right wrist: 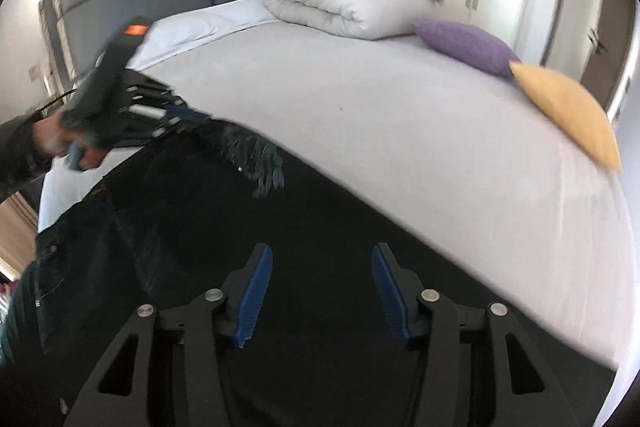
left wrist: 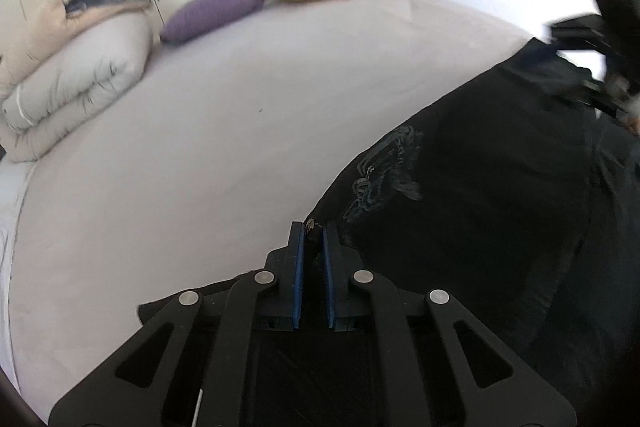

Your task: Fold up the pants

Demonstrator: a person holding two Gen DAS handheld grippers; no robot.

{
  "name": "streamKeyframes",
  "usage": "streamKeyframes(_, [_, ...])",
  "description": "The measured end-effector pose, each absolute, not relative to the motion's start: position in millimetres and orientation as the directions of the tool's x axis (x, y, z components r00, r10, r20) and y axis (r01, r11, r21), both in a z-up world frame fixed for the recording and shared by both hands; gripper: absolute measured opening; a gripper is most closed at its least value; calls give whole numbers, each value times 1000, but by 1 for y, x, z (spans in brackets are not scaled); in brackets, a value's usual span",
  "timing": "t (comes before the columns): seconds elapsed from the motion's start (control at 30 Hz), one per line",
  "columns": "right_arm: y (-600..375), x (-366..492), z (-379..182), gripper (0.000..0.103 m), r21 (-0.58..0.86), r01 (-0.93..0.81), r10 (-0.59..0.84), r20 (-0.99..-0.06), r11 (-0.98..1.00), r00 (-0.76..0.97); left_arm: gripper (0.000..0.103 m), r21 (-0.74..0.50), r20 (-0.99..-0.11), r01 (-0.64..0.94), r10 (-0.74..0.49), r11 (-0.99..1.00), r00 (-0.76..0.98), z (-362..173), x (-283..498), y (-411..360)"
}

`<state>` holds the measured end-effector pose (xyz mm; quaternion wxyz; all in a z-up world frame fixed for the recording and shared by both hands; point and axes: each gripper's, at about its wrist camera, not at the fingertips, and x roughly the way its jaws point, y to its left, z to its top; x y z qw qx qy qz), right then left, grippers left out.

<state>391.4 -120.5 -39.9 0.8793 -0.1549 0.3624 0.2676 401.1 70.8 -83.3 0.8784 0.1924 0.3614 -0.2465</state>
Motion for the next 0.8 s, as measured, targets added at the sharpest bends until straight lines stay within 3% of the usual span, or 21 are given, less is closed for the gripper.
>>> streamKeyframes(0.27, [-69, 431, -59, 53, -200, -650, 275, -787, 733, 552, 7, 157, -669, 554, -325, 817, 669, -78, 372, 102])
streamKeyframes(0.33, [-62, 438, -66, 39, -202, -662, 259, -808, 721, 529, 7, 152, -664, 552, -329, 820, 671, -78, 369, 105])
streamKeyframes(0.37, [-60, 440, -67, 22, -200, -662, 251, -816, 722, 521, 7, 149, -662, 551, -331, 821, 672, -76, 369, 106])
streamKeyframes(0.4, [-58, 442, -69, 12, -192, -660, 248, -823, 726, 511, 7, 146, -660, 551, -334, 822, 673, -76, 371, 107])
streamKeyframes(0.57, [-59, 438, -62, 6, -117, -620, 285, -812, 776, 509, 7, 128, -650, 542, -343, 830, 678, -72, 370, 112])
streamKeyframes(0.8, [-38, 419, -56, 5, 80, -596, 423, -779, 799, 463, 7, 76, -631, 516, -360, 853, 687, -60, 340, 127])
